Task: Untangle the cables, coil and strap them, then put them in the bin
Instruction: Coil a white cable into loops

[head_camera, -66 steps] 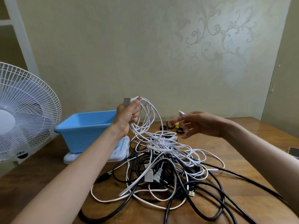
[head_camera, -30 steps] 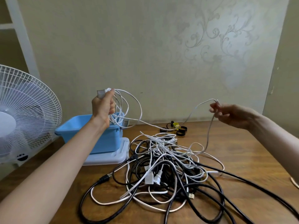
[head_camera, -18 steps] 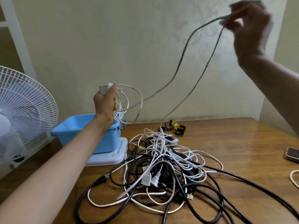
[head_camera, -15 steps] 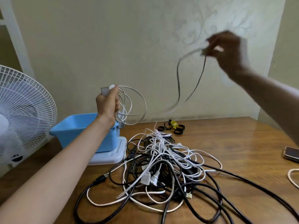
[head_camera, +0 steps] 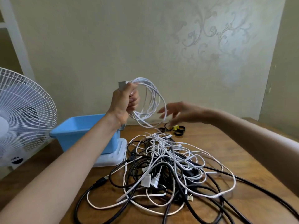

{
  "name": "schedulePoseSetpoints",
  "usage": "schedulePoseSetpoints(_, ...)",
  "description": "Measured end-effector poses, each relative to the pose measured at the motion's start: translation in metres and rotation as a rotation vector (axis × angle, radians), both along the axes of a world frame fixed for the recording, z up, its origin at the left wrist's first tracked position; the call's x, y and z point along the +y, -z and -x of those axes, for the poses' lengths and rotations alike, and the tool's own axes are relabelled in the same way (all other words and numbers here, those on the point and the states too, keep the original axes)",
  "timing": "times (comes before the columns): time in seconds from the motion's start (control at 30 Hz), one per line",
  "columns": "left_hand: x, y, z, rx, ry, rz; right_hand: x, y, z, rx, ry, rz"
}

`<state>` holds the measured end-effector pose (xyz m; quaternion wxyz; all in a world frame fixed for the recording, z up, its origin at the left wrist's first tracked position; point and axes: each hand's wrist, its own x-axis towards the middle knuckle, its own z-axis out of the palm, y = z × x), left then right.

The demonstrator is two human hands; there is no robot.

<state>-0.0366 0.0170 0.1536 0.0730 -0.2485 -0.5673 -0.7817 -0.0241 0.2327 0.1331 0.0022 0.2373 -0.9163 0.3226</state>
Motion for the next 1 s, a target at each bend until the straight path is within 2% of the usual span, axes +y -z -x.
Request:
schedulePoseSetpoints(0.03,0.002,-0.002,-0.003,0.009,0.043,-0.007,-0.011,0.005,-0.002,-0.138,-0.123,0.127)
schedulePoseSetpoints(0.1,0.005,-0.005,-0.008,0.027,0.060,-0.043,-0.025,0.019,-0.006,-0.274,-0.255,0.223)
schedulePoseSetpoints(0.2,0.000,-0.008,-0.009,0.048,-0.084,-0.117,-0.022,0.027,-0.008,-0.511,-0.358,0.420)
schedulePoseSetpoints(0.23,-0.003,-0.009,-0.008,0.053,-0.150,-0.145,-0.014,0.026,-0.008,-0.594,-0.369,0.444)
schedulePoseSetpoints(0.3,-0.012,-0.010,-0.005,0.052,-0.240,-0.219,0.000,0.024,-0.008,-0.649,-0.315,0.353)
schedulePoseSetpoints(0.37,-0.016,-0.007,-0.002,0.053,-0.282,-0.241,0.009,0.023,-0.010,-0.686,-0.130,0.346)
schedulePoseSetpoints(0.4,-0.015,-0.004,-0.001,0.061,-0.295,-0.211,0.009,0.021,-0.011,-0.742,-0.020,0.475)
schedulePoseSetpoints(0.5,-0.003,0.010,-0.002,0.088,-0.306,-0.017,0.000,0.009,-0.014,-0.854,0.202,1.231)
schedulePoseSetpoints(0.57,0.010,0.019,-0.004,0.106,-0.290,0.120,-0.014,-0.002,-0.017,-0.806,0.162,1.628)
schedulePoseSetpoints(0.63,0.023,0.026,-0.006,0.095,-0.228,0.216,-0.028,-0.012,-0.021,-0.734,0.026,1.777)
schedulePoseSetpoints(0.7,0.031,0.029,-0.010,0.027,-0.105,0.276,-0.037,-0.019,-0.026,-0.668,-0.029,1.769)
schedulePoseSetpoints(0.77,0.033,0.031,-0.011,-0.027,-0.009,0.410,-0.041,-0.018,-0.024,-0.634,0.005,1.779)
schedulePoseSetpoints(0.8,0.033,0.033,-0.011,-0.033,0.026,0.472,-0.041,-0.015,-0.021,-0.592,0.045,1.713)
schedulePoseSetpoints(0.93,0.027,0.037,-0.009,-0.024,0.087,0.626,-0.035,-0.002,-0.016,-0.365,0.269,1.038)
schedulePoseSetpoints(1.0,0.024,0.037,-0.008,-0.072,0.120,0.550,-0.032,0.002,-0.017,-0.260,0.341,0.894)
